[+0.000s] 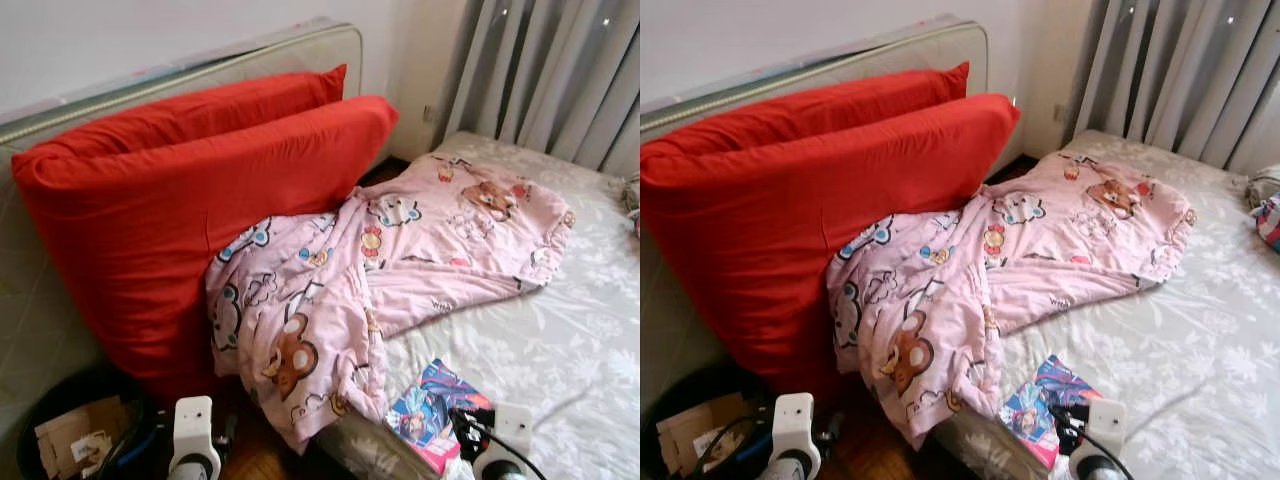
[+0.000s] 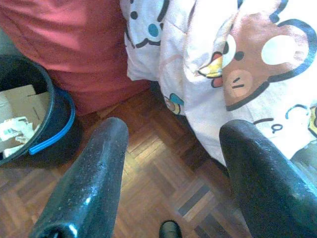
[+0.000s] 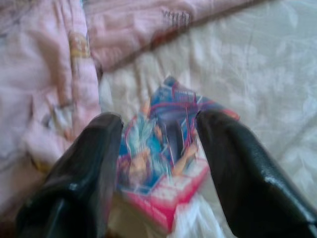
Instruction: Clean up the room
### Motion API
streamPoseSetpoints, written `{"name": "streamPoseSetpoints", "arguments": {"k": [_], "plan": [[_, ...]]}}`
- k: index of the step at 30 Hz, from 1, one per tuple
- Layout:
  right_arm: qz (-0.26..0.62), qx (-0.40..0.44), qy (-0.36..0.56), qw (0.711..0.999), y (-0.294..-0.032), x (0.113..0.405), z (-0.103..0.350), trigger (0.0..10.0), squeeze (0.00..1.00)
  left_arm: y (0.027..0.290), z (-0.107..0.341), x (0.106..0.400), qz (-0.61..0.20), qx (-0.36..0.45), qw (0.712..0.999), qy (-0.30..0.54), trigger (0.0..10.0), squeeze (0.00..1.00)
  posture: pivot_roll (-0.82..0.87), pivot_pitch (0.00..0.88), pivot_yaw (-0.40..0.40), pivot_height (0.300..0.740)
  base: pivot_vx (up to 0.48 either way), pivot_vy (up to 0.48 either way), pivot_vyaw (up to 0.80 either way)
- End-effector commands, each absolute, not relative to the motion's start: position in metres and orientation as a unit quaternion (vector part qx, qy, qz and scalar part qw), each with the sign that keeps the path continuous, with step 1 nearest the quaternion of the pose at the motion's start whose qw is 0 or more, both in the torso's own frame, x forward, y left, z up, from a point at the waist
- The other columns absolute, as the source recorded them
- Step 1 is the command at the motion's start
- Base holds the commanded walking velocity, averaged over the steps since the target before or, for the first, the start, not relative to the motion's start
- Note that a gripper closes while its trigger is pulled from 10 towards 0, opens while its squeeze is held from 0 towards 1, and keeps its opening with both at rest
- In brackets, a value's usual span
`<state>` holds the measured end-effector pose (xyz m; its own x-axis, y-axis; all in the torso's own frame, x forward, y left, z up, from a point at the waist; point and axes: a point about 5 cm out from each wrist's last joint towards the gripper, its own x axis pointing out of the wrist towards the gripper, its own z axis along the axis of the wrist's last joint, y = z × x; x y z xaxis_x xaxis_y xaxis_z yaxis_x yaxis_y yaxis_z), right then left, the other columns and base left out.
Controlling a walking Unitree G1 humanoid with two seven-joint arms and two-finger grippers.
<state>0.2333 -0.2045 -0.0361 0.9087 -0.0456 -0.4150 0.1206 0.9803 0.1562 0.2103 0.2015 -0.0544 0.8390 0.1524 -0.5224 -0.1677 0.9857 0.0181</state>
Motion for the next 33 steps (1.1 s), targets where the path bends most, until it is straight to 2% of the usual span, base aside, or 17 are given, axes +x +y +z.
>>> {"name": "streamPoseSetpoints", "arguments": {"k": [1,2,5,14,20,26,33], "plan": [[-0.025,0.073,0.081,0.994,-0.199,0.293,0.020,10.0,0.00,0.207,-0.022,0.252,0.070,0.001,0.979,0.193,10.0,0.00,-0.06,0.000,0.004,0.740,0.000,0.000,0.00],[-0.024,0.073,0.071,0.995,-0.198,0.294,0.023,10.0,0.00,0.213,0.023,0.297,0.065,0.011,0.992,0.104,10.0,0.00,-0.06,0.000,0.006,0.740,0.000,0.000,0.00],[-0.016,0.068,0.045,0.997,-0.196,0.299,0.031,10.0,0.00,0.219,0.049,0.316,0.062,0.016,0.996,0.058,10.0,0.00,-0.06,0.000,0.011,0.740,0.000,0.000,0.00],[-0.008,0.057,0.004,0.998,-0.193,0.305,0.045,10.0,0.00,0.216,0.069,0.321,0.058,0.034,0.998,-0.015,10.0,0.00,-0.05,0.000,0.018,0.740,0.000,0.000,0.00],[-0.008,0.052,-0.004,0.999,-0.192,0.298,0.041,10.0,0.00,0.219,0.067,0.318,0.057,0.035,0.998,-0.014,10.0,0.00,-0.07,0.000,0.023,0.740,0.000,0.000,0.00],[-0.023,0.043,0.014,0.999,-0.202,0.281,0.028,10.0,0.00,0.217,0.052,0.303,0.054,0.033,0.998,-0.003,10.0,0.00,-0.08,0.000,0.020,0.740,0.000,0.000,0.00],[-0.023,0.027,0.033,0.999,-0.209,0.265,0.018,10.0,0.00,0.224,0.038,0.285,0.067,0.032,0.997,0.017,10.0,0.00,-0.08,0.000,-0.021,0.740,0.000,0.000,0.00]]}}
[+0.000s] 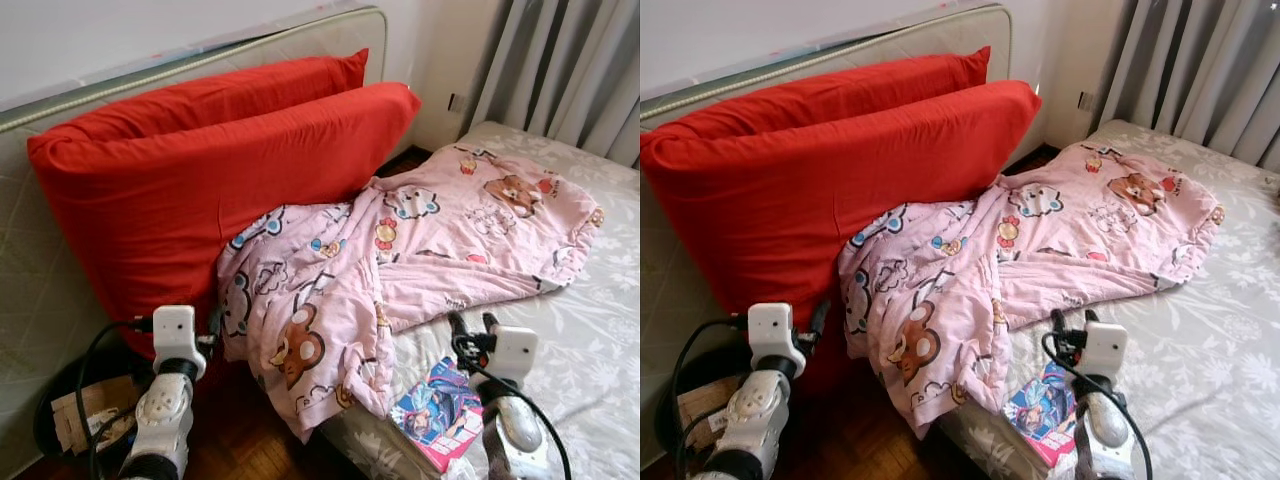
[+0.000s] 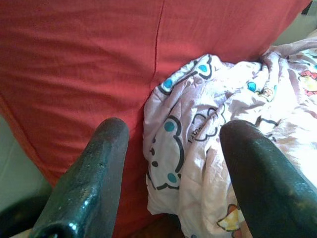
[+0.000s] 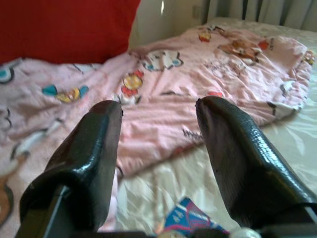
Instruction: Clean up the room
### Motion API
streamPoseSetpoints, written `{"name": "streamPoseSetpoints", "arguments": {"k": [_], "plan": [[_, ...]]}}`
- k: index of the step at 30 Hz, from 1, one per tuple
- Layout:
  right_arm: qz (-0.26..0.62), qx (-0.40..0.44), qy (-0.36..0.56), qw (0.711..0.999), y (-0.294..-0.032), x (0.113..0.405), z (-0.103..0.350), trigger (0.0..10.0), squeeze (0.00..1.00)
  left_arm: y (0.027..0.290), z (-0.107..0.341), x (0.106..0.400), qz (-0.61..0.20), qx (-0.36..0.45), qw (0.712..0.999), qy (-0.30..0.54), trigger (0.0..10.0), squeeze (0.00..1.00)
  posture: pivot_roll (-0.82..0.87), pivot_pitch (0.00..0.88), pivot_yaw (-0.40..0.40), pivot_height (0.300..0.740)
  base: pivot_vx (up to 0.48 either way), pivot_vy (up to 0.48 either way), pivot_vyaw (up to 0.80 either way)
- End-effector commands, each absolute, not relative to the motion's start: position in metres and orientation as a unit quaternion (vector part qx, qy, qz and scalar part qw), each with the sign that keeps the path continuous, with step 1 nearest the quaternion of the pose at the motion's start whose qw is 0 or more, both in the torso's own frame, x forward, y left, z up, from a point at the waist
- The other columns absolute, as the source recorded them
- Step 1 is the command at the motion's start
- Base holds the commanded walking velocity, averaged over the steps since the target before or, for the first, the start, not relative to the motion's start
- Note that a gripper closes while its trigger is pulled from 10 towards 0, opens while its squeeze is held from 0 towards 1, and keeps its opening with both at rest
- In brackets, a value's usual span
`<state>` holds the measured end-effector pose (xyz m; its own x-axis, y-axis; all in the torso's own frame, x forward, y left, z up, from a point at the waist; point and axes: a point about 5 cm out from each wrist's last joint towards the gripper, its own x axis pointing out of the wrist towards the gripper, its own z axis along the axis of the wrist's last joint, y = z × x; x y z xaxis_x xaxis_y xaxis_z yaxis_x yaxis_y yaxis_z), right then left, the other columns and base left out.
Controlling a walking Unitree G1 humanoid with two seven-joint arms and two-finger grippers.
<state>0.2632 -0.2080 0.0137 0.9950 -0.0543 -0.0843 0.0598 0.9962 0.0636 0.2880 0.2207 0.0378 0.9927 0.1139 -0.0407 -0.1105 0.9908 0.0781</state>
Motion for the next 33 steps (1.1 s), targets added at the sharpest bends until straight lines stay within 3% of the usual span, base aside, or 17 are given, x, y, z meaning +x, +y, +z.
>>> {"name": "streamPoseSetpoints", "arguments": {"k": [1,17,25,33], "plan": [[-0.025,0.028,0.035,0.999,-0.210,0.264,0.017,10.0,0.00,0.225,0.038,0.284,0.068,0.033,0.997,0.015,10.0,0.00,-0.07,0.000,-0.026,0.740,0.000,0.000,0.00],[-0.033,0.019,0.056,0.998,-0.211,0.266,0.016,10.0,0.00,0.238,0.047,0.277,0.072,0.045,0.996,0.000,10.0,0.00,-0.03,0.000,-0.035,0.677,0.000,0.000,0.00],[-0.046,0.008,0.066,0.997,-0.219,0.260,0.015,10.0,0.00,0.236,0.047,0.276,0.073,0.045,0.996,0.002,10.0,0.00,-0.06,0.000,-0.053,0.677,0.000,0.000,0.00],[-0.040,0.006,0.070,0.997,-0.217,0.260,0.015,10.0,0.00,0.237,0.050,0.273,0.082,0.041,0.996,0.001,10.0,0.00,-0.04,0.010,-0.074,0.647,0.000,0.000,0.00]]}}
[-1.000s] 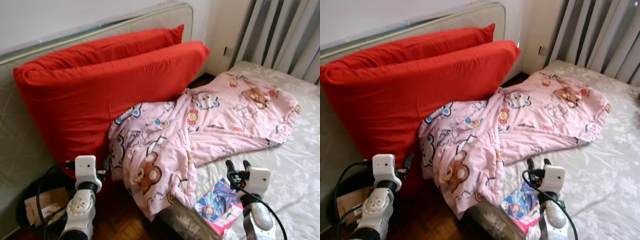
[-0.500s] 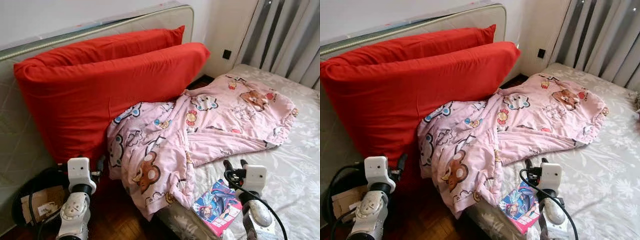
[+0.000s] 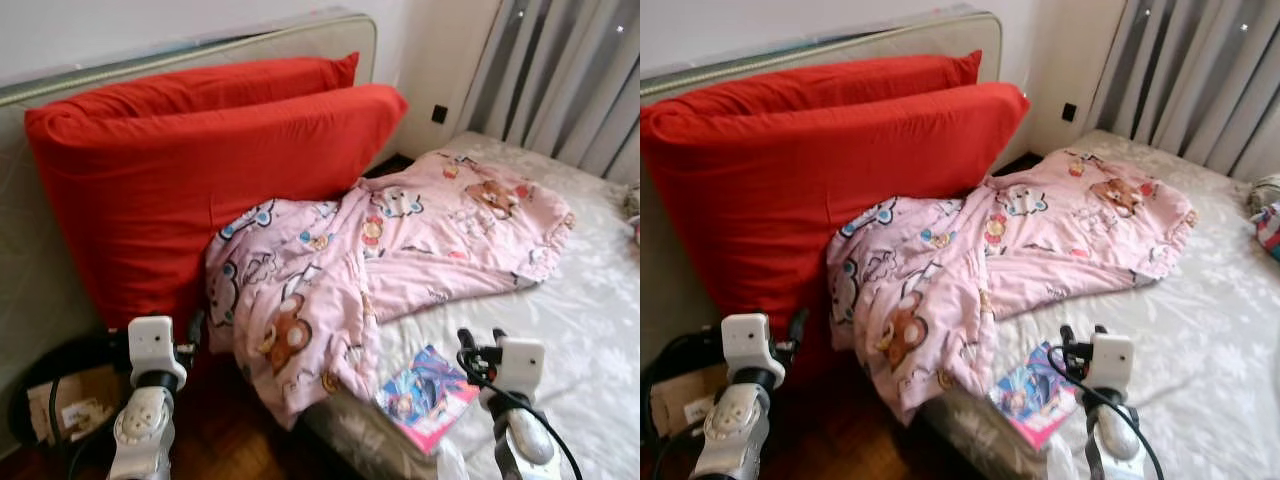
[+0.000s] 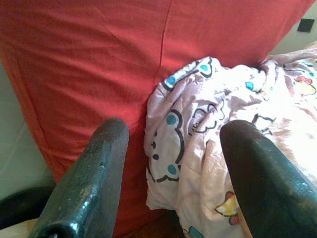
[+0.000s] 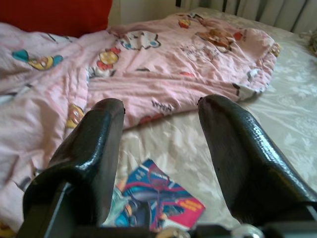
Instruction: Clean up the room
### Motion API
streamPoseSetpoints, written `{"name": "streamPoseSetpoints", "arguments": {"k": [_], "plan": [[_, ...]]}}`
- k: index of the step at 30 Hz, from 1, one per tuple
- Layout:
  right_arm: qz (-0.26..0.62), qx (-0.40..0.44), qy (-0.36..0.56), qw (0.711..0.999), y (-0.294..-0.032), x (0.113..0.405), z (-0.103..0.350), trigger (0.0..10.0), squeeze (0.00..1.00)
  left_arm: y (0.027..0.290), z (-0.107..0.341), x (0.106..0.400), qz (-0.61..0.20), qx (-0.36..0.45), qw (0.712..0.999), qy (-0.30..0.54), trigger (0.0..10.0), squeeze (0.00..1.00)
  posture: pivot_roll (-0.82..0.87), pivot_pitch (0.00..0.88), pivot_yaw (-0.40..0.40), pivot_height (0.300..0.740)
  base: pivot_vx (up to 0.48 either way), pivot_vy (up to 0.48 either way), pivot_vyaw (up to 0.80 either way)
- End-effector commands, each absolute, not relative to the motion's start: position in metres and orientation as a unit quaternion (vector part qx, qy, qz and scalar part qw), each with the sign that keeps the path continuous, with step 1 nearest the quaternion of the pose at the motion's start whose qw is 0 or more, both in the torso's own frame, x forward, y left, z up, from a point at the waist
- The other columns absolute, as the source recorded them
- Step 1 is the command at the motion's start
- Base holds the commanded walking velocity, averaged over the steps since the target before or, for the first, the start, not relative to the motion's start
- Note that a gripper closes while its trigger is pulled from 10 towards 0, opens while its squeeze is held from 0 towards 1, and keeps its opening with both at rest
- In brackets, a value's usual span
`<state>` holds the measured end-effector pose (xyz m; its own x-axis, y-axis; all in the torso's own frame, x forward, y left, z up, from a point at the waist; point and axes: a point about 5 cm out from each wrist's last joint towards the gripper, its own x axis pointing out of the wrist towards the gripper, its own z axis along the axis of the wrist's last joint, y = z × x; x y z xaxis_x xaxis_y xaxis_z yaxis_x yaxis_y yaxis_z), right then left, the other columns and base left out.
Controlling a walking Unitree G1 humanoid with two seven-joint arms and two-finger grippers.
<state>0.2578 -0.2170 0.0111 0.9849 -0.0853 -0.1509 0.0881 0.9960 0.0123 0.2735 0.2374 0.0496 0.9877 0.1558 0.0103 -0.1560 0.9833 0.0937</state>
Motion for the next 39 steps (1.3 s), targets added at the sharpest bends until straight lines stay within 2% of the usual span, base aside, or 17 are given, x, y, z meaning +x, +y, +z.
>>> {"name": "streamPoseSetpoints", "arguments": {"k": [1,20,32,36,39], "plan": [[-0.039,0.006,0.068,0.997,-0.217,0.260,0.015,10.0,0.00,0.237,0.050,0.273,0.081,0.041,0.996,0.001,10.0,0.00,-0.04,0.010,-0.074,0.647,0.000,0.000,0.00],[-0.032,0.016,0.083,0.996,-0.209,0.258,0.012,10.0,0.00,0.230,0.054,0.272,0.062,0.042,0.997,0.011,10.0,0.00,-0.05,0.059,-0.068,0.647,0.000,0.000,0.00],[-0.030,0.018,0.097,0.995,-0.205,0.253,0.008,10.0,0.00,0.233,0.055,0.269,0.057,0.044,0.997,0.020,10.0,0.00,-0.05,0.054,-0.060,0.647,0.000,0.000,0.00],[-0.020,0.017,0.093,0.995,-0.202,0.252,0.009,10.0,0.00,0.233,0.054,0.268,0.057,0.043,0.997,0.023,10.0,0.00,-0.05,0.048,-0.059,0.618,0.000,0.000,0.00],[-0.023,0.019,0.090,0.995,-0.203,0.251,0.008,10.0,0.00,0.233,0.053,0.267,0.058,0.043,0.997,0.024,10.0,0.00,-0.05,0.041,-0.057,0.618,0.000,0.000,0.00]]}}
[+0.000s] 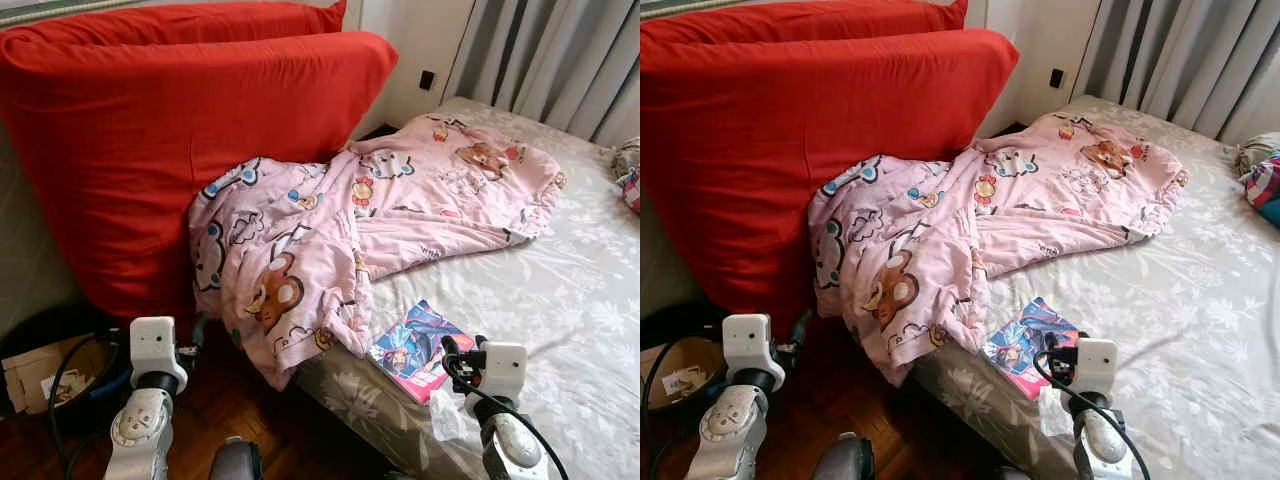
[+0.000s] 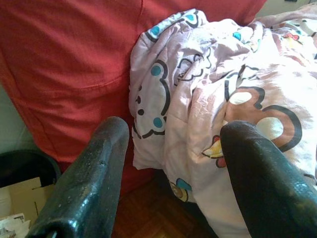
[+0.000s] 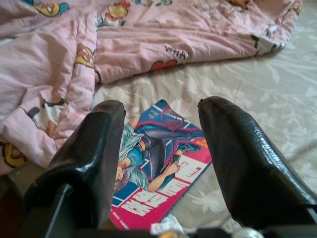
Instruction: Clean up the room
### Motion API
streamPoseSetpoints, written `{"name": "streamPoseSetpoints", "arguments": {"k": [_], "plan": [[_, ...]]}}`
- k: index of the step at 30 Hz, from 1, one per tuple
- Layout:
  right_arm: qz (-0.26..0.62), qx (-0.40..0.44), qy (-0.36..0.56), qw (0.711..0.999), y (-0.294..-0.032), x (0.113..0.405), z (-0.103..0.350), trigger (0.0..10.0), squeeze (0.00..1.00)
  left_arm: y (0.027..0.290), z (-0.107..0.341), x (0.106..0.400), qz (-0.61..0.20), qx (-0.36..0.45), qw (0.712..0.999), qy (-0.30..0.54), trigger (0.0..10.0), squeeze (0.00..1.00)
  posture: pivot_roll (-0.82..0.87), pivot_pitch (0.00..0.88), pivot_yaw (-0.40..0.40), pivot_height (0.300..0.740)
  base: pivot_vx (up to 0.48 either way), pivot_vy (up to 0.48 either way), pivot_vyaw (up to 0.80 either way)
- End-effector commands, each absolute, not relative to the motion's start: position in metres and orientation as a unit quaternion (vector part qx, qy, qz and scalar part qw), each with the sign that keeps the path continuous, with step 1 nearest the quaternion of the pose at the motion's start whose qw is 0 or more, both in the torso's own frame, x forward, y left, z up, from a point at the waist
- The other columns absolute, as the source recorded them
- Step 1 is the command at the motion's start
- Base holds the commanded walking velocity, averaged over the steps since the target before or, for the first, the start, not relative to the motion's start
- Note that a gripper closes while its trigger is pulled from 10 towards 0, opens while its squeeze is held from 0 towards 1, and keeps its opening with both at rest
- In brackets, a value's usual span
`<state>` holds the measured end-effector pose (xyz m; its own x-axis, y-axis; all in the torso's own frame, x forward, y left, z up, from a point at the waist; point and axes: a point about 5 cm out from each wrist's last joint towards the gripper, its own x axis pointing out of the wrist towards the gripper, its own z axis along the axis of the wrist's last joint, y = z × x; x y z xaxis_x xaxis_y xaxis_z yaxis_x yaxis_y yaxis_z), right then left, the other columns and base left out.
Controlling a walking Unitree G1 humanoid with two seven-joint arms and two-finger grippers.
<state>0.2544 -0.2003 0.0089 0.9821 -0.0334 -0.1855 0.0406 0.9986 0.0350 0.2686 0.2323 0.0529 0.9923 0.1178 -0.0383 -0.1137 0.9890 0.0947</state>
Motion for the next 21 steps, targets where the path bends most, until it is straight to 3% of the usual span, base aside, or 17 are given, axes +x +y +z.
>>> {"name": "streamPoseSetpoints", "arguments": {"k": [1,21], "plan": [[-0.024,0.019,0.091,0.995,-0.2031,0.2506,0.0082,10.0,0.00,0.2326,0.0535,0.2670,0.058,0.042,0.997,0.024,10.0,0.00,-0.05,0.041,-0.057,0.618,0.000,0.000,0.00],[-0.021,0.020,0.101,0.994,-0.2011,0.2506,0.0068,10.0,0.00,0.2333,0.0583,0.2701,0.055,0.043,0.997,0.023,10.0,0.00,-0.04,0.035,-0.050,0.618,0.000,0.000,0.00]]}}
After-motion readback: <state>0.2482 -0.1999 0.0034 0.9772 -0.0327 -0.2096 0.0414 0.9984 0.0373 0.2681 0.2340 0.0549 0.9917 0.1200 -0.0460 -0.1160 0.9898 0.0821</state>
